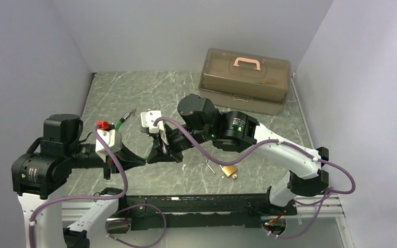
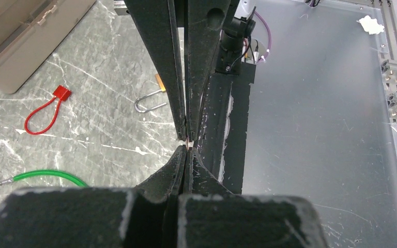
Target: Unlock with the key
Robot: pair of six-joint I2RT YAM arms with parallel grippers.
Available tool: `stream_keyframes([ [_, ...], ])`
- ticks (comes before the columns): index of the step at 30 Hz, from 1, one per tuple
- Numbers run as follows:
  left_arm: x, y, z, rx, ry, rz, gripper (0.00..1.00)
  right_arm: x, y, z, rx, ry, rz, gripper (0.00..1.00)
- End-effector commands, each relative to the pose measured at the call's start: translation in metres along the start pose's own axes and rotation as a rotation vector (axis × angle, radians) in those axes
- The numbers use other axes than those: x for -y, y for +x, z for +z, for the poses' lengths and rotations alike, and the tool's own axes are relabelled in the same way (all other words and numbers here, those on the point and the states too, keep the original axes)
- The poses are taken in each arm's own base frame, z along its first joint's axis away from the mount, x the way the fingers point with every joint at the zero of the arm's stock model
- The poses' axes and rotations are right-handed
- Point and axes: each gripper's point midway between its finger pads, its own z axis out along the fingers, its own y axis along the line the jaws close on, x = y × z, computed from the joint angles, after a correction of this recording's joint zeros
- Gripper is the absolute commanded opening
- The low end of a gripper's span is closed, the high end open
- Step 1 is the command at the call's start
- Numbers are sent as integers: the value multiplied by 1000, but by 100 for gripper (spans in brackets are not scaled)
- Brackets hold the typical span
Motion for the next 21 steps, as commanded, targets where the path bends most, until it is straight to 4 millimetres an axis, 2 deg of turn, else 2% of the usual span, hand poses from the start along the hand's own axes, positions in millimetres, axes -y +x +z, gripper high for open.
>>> stream_keyframes([
  [1,2,-7,-1,13,9,25,0,6,-16,-12,49,62,-28,0],
  [7,2,-9,-2,13,6,28,0,15,-12,-16,47,124,-32,0],
  [10,1,-9,-1,16,10,21,0,13,-12,-18,64,127,-34,0],
  [11,1,-8,-1,17,11,19,8,12,-13,-19,74,126,-35,0],
  [12,1,-8,0,19,14,21,29,12,-14,-20,82,127,-35,0],
  [15,-2,-9,-1,22,-6,35,57,12,-13,-22,94,137,-29,0],
  [17,-11,-9,-1,22,-53,64,69,13,-11,-25,98,149,-19,0],
  [21,-32,-4,0,-3,-126,70,87,17,-2,-34,112,170,16,0],
])
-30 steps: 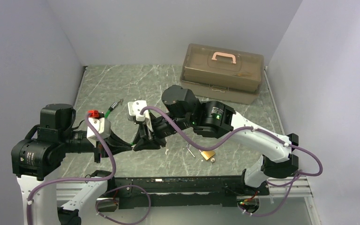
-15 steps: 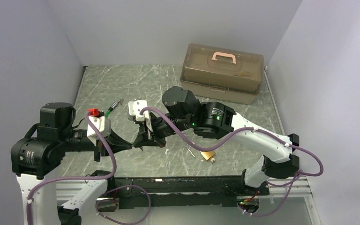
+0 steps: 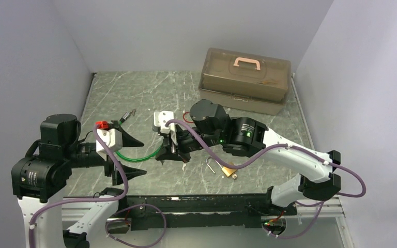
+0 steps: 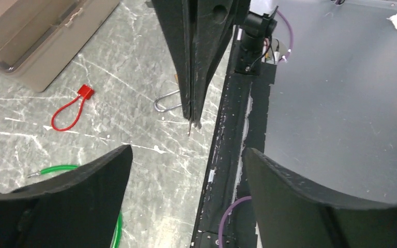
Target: Unlock with the key
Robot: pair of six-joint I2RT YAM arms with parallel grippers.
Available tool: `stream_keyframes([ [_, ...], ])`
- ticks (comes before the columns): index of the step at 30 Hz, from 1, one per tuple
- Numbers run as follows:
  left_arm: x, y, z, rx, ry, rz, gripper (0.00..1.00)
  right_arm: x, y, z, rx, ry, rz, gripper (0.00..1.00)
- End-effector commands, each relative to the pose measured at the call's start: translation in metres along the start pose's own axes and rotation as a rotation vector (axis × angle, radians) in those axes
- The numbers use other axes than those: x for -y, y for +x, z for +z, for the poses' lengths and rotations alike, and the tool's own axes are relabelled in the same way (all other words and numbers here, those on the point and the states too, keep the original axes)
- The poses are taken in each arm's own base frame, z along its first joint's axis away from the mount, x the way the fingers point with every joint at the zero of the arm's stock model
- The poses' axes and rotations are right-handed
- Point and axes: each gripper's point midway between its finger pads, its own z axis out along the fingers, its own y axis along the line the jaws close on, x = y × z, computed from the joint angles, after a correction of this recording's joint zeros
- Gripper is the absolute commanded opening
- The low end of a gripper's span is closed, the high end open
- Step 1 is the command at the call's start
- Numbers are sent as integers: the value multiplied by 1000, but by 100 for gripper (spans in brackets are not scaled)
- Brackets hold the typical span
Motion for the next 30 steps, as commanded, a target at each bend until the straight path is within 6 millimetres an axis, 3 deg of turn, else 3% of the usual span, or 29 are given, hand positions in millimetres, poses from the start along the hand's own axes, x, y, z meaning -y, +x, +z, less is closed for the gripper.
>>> stream_keyframes([
  [1,-28,0,3,-12,-86,31,95,8,-16,-22,101,60,19,0],
  [4,-62,15,12,-54,-136,11,99,18,-3,-31,116,92,62,0],
  [8,-131,52,36,-127,-223,-48,99,30,8,-54,157,173,102,0],
  [14,-223,114,92,-200,-228,-152,88,37,26,-81,204,295,173,0],
  [23,-298,195,197,-392,-30,-32,90,49,29,-119,335,466,245,0],
  [27,-329,204,231,-415,3,74,88,56,25,-128,355,514,250,0],
  [30,-347,207,249,-430,41,169,80,61,22,-131,366,531,246,0],
])
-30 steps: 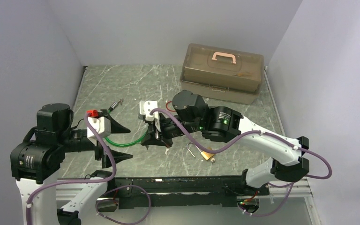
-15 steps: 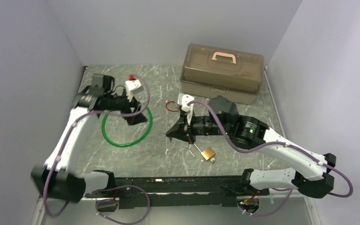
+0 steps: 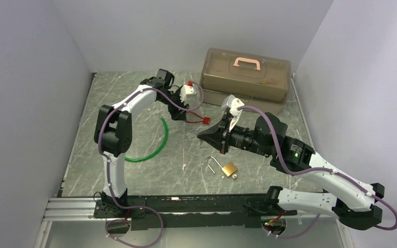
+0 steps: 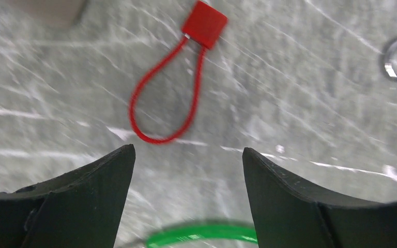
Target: Unlock with the key
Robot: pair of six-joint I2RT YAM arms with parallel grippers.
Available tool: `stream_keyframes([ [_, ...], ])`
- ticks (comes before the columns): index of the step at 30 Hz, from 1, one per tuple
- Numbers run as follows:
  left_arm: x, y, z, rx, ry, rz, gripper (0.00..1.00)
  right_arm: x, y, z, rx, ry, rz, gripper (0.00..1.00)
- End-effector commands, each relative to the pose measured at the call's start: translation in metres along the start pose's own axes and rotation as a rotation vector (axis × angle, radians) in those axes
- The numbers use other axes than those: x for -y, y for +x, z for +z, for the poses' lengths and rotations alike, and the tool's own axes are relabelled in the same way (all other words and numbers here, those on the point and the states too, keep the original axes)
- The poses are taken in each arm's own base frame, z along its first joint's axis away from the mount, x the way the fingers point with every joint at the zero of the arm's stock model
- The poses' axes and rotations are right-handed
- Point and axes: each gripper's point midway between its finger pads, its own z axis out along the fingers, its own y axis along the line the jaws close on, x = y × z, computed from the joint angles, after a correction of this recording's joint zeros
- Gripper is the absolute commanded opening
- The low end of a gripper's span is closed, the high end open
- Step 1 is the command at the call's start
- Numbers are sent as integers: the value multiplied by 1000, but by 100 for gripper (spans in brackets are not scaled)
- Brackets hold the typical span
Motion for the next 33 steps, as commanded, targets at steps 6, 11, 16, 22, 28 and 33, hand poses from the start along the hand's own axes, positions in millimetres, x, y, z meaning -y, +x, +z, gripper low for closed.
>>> stream_keyframes([
  [6,-28,1,42,-134,45,394,61,15,-38,-4,118,66,7,0],
  [11,-12,14,55,-220,109,456,55,14,-49,-7,137,55,0,0],
  [16,-10,32,61,-300,117,492,59,12,-55,-8,144,45,-3,0],
  [22,4,42,62,-325,152,523,38,13,-58,-7,143,51,-5,0],
  [28,3,46,69,-368,153,526,33,11,-63,-6,144,45,-1,0],
  [33,12,56,66,-413,189,538,15,11,-65,-6,141,45,1,0],
])
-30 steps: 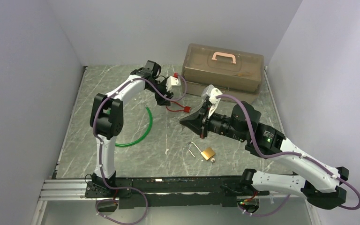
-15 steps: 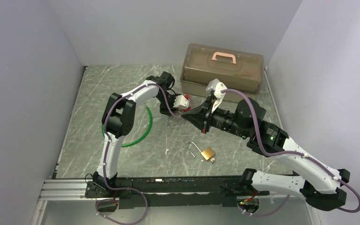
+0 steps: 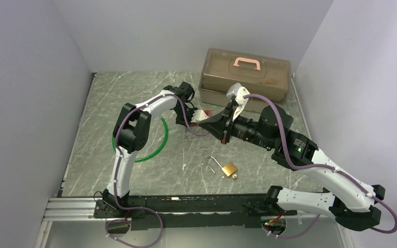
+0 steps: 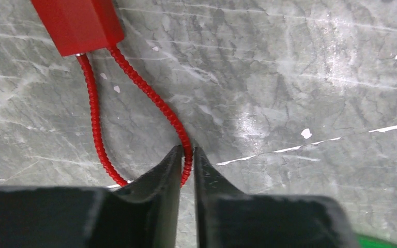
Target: Unlock with the key
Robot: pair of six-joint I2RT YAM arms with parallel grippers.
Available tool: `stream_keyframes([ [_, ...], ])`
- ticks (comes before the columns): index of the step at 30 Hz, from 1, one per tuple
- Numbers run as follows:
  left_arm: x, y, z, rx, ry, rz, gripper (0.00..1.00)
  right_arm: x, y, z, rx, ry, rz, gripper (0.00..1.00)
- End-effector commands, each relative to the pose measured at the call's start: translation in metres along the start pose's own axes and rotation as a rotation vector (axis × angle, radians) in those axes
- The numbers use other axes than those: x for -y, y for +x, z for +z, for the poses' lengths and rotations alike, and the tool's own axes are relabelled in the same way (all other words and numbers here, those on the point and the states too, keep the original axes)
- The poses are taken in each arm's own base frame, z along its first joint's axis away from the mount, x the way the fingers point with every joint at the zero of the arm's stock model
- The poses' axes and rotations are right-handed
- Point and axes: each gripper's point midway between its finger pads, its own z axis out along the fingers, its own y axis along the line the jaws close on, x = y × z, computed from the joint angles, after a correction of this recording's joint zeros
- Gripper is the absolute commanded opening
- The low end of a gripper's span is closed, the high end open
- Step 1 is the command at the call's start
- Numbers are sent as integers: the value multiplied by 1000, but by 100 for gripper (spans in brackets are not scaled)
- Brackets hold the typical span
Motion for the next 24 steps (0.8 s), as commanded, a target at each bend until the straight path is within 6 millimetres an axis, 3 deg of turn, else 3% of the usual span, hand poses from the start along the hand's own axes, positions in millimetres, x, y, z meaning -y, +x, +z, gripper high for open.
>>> stream_keyframes([
  [1,17,8,1,-62,52,42,11,-6,-29,-5,71,-18,1,0],
  [5,55,1,-13,-57,87,31,5,-6,-30,-5,69,-19,-9,0],
  [13,176,5,-37,-39,222,-95,6,-5,-27,-8,74,-24,-23,0],
  [16,211,1,-44,-5,261,-146,10,-4,-25,-6,70,-27,-26,0],
  [19,233,-7,-49,34,286,-199,30,-3,-21,-3,63,-28,-21,0],
  [21,237,-13,-53,50,297,-249,67,-3,-20,-2,60,-29,-15,0],
  [22,237,-17,-55,58,295,-269,75,-3,-19,-2,59,-29,-14,0],
  [24,233,-26,-63,87,284,-292,80,-3,-20,-2,61,-27,-10,0],
])
